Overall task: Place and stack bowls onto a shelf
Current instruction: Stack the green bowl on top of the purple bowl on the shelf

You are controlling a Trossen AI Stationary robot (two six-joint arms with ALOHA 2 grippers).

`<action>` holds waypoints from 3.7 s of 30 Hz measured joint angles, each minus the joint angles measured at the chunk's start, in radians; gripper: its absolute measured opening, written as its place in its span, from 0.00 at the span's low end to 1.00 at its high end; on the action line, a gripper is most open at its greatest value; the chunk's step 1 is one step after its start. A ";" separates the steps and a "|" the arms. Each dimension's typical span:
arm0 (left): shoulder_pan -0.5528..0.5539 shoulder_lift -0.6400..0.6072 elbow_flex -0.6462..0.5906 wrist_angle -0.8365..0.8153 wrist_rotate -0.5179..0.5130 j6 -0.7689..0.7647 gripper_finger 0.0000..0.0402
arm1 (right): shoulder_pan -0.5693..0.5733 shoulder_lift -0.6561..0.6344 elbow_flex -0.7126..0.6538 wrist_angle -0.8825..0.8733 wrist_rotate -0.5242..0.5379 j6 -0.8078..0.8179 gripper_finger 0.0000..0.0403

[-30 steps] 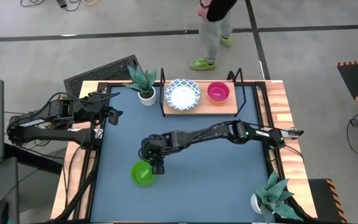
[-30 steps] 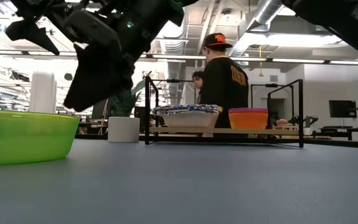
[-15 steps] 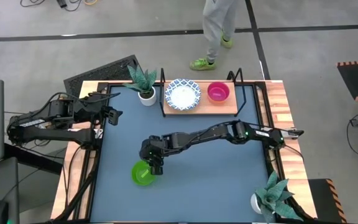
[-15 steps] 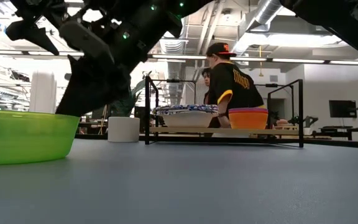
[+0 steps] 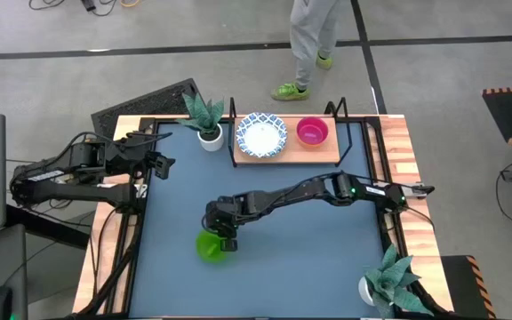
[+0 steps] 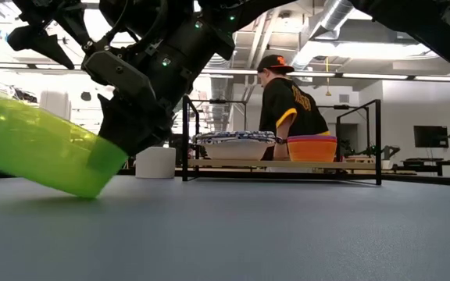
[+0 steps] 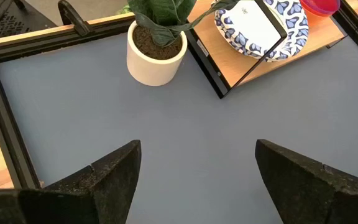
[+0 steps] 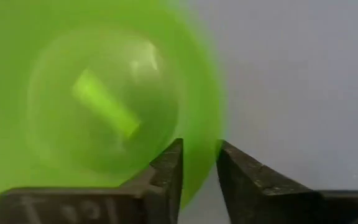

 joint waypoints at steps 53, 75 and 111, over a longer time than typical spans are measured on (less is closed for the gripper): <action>0.000 0.000 0.000 -0.008 -0.051 -0.055 0.75 | -1.125 -0.560 -0.028 -0.788 -0.238 -0.471 0.05; 0.000 0.000 0.000 -0.008 -0.068 -0.071 0.75 | -1.151 -0.788 -0.679 -0.275 -0.224 -0.347 0.05; 0.000 0.000 0.000 -0.012 -0.062 -0.055 0.75 | -1.160 -0.758 -0.669 -0.347 -0.153 -0.313 0.27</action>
